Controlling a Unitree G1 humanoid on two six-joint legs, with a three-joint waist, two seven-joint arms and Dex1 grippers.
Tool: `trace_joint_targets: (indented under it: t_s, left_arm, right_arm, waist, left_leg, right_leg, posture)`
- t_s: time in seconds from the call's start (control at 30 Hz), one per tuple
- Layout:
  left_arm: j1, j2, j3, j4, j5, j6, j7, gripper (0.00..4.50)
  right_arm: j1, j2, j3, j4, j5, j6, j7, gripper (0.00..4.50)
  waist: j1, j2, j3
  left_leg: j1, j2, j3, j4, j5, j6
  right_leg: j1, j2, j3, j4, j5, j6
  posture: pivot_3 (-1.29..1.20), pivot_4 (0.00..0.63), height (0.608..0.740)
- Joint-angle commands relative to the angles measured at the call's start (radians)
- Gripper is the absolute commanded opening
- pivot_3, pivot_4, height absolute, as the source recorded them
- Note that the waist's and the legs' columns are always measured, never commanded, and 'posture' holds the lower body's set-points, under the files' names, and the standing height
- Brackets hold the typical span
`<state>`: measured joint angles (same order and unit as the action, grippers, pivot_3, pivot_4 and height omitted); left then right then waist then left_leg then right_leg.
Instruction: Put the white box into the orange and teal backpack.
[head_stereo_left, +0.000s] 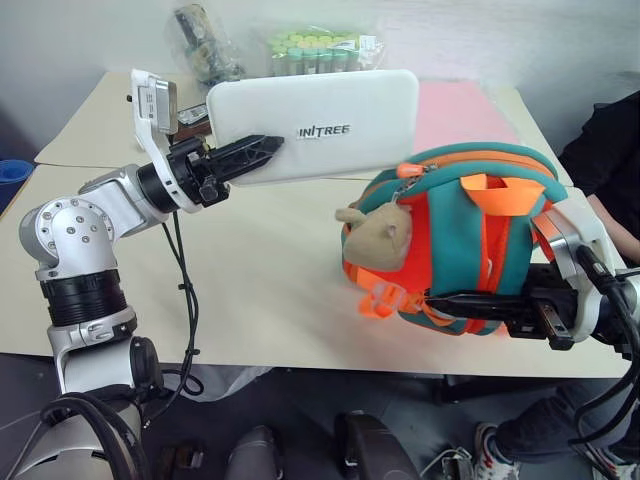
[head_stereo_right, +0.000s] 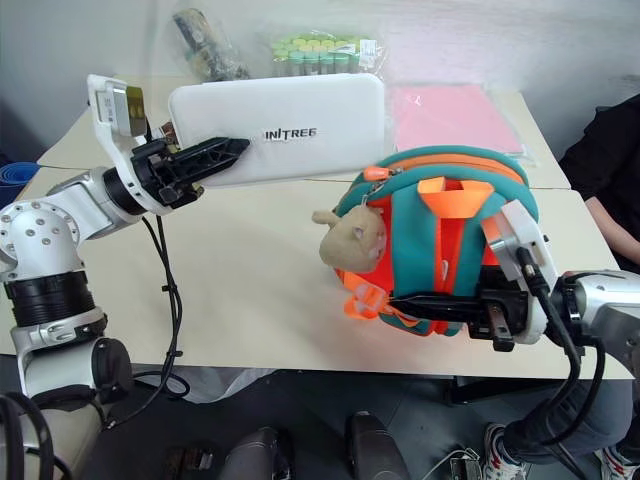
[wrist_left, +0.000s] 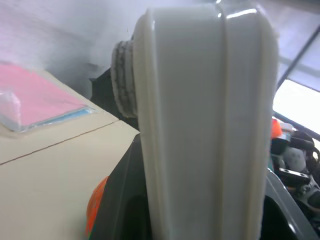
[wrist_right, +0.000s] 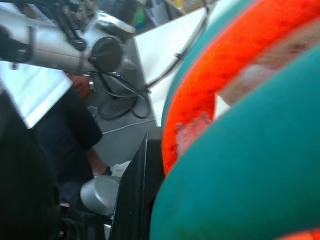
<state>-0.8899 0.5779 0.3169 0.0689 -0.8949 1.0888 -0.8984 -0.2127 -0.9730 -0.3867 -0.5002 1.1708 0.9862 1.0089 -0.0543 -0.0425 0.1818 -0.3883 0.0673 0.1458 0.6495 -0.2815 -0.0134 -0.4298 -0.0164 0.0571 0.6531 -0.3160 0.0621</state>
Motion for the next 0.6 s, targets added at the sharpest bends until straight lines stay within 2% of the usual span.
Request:
trace_joint_targets:
  t_s: [0.03, 0.2, 0.6]
  left_arm:
    - [-0.022, 0.078, -0.067, -0.005, 0.061, -0.116, -0.128, 1.29]
    - [-0.044, 0.137, -0.193, 0.062, 0.210, -0.305, -0.238, 1.29]
    - [-0.121, 0.152, -0.291, 0.132, 0.260, -0.367, -0.440, 1.29]
  right_arm:
    - [0.017, -0.016, -0.014, 0.031, -0.016, -0.015, 0.011, 0.02]
    - [0.019, -0.026, -0.023, 0.063, -0.018, -0.012, 0.028, 0.02]
    - [-0.007, 0.009, 0.044, 0.100, -0.085, -0.037, 0.011, 0.02]
  waist:
    - [0.000, 0.000, 0.000]
    - [0.004, 0.000, 0.000]
    - [0.017, 0.000, 0.000]
  left_leg:
    - [0.000, 0.000, 0.000, 0.000, 0.000, 0.000]
    - [0.000, -0.001, 0.000, 0.001, 0.000, 0.001]
    - [-0.002, -0.001, 0.000, 0.002, -0.001, 0.004]
  right_leg:
    - [0.000, 0.000, 0.000, 0.000, 0.000, 0.000]
    - [0.001, -0.001, 0.000, 0.000, 0.000, 0.000]
    - [0.000, -0.001, 0.000, -0.001, 0.000, 0.001]
  posture:
    - [0.00, 0.150, 0.740]
    - [0.00, 0.150, 0.740]
    - [0.00, 0.150, 0.740]
